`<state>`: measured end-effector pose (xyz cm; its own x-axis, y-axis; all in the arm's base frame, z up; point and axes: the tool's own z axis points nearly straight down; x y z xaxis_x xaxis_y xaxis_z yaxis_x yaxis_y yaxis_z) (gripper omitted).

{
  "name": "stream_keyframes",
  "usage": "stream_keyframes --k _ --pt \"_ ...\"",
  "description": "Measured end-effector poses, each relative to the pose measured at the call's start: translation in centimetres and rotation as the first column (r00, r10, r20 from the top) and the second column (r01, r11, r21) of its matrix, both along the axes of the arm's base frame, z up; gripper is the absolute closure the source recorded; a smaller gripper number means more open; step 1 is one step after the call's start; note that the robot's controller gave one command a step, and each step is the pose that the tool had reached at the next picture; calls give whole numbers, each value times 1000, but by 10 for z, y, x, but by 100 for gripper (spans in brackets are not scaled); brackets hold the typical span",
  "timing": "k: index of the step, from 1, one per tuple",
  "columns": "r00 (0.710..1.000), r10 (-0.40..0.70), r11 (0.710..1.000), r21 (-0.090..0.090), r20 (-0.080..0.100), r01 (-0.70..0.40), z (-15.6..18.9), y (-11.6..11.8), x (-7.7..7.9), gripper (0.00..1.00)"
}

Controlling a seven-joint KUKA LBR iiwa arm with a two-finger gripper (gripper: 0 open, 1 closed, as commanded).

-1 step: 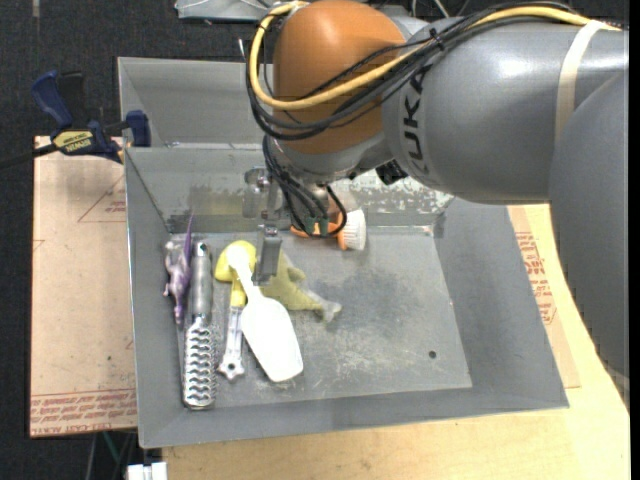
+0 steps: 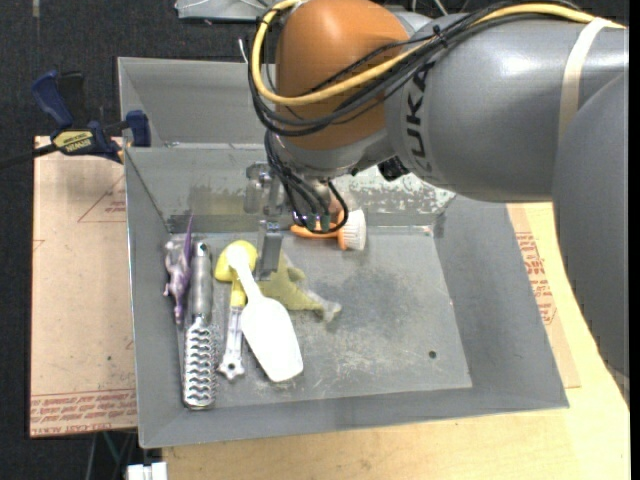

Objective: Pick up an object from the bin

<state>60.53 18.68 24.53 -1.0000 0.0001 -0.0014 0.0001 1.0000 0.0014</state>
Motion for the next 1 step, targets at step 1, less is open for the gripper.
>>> stream_keyframes --k 1 --pt "966 -259 966 1 -1 259 -90 -7 -16 0"
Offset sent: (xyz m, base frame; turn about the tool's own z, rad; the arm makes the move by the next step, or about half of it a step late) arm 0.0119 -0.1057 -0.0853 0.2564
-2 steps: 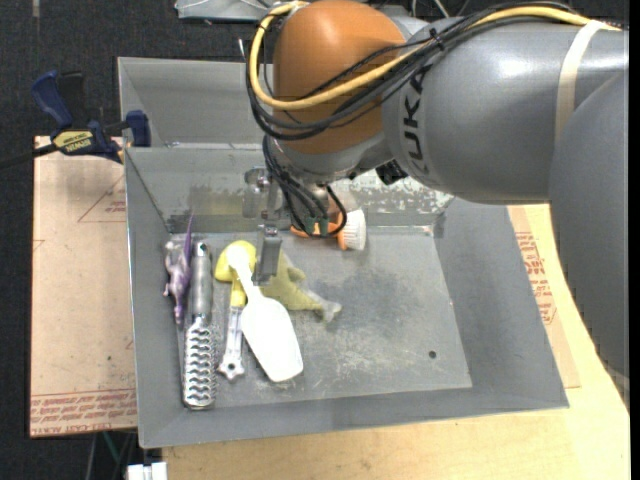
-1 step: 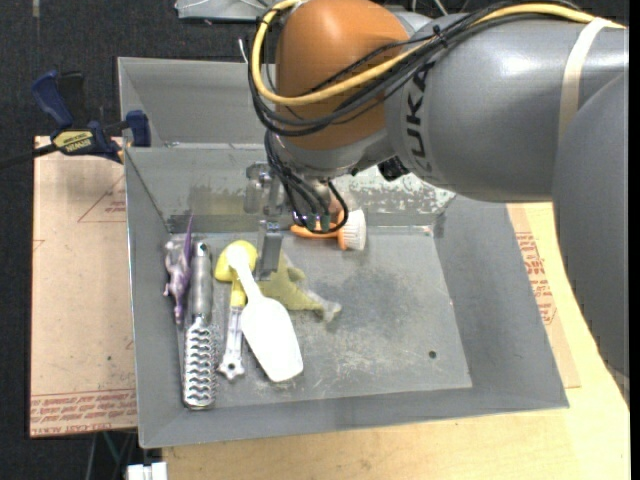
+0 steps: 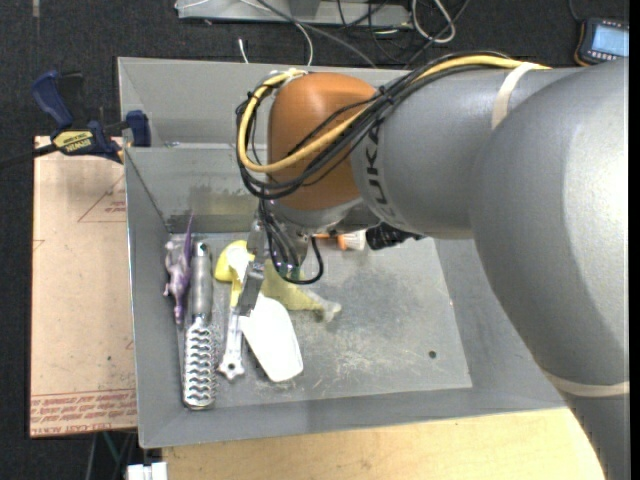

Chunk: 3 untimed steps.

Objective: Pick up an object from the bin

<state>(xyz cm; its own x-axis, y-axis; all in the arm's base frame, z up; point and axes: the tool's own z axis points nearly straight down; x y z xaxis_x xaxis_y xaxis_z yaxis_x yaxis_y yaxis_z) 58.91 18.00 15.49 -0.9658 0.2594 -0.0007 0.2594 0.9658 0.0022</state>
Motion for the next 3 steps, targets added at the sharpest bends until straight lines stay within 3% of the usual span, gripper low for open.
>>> stream_keyframes --k 1,2,3 --pt "1000 2 1000 -1 9 -2 5 -102 30 0" --pt "987 -160 987 4 -10 160 -23 -1 1 0" --pt "953 -302 953 2 8 302 -85 -83 7 0"
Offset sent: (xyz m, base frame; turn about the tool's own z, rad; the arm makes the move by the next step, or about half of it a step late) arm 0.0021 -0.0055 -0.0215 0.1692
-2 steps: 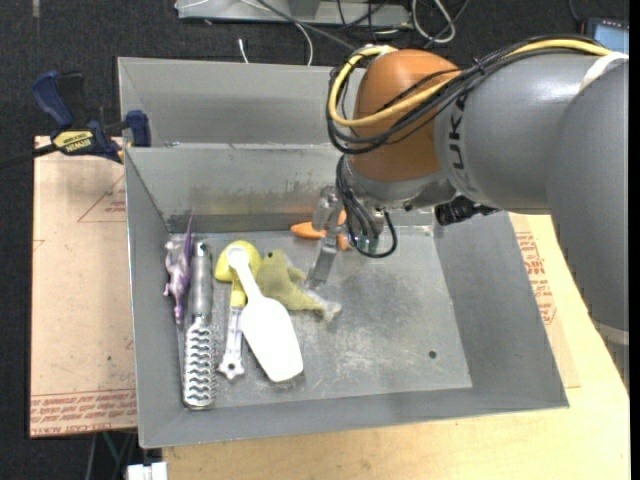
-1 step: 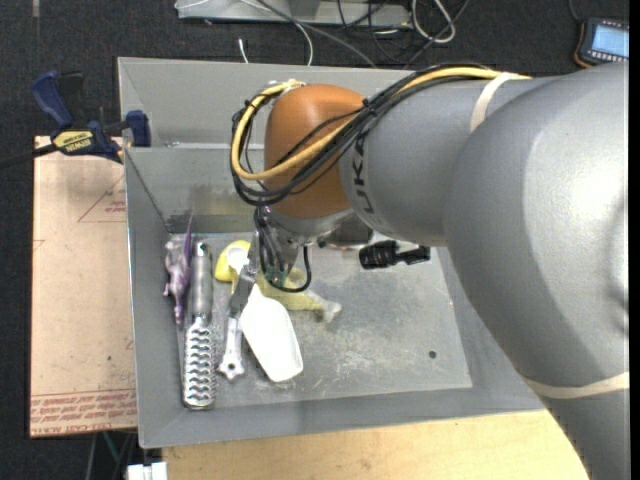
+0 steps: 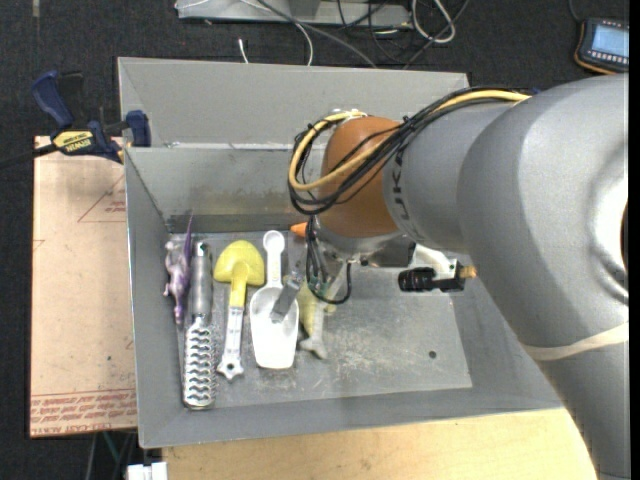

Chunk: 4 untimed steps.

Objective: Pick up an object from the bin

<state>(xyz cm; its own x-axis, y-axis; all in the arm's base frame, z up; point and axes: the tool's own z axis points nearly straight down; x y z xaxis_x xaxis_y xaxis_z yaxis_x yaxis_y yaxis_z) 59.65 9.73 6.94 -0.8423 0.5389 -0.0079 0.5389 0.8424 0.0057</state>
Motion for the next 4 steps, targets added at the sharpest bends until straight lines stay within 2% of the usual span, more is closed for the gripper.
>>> stream_keyframes --k 1,2,3,4 --pt "996 87 996 12 -3 -87 1 94 -10 100" --pt "996 86 996 13 -3 -86 1 94 -10 100" --pt "996 87 996 10 -13 -87 36 92 -13 100" --pt "996 89 996 11 -12 -88 74 93 -13 100"
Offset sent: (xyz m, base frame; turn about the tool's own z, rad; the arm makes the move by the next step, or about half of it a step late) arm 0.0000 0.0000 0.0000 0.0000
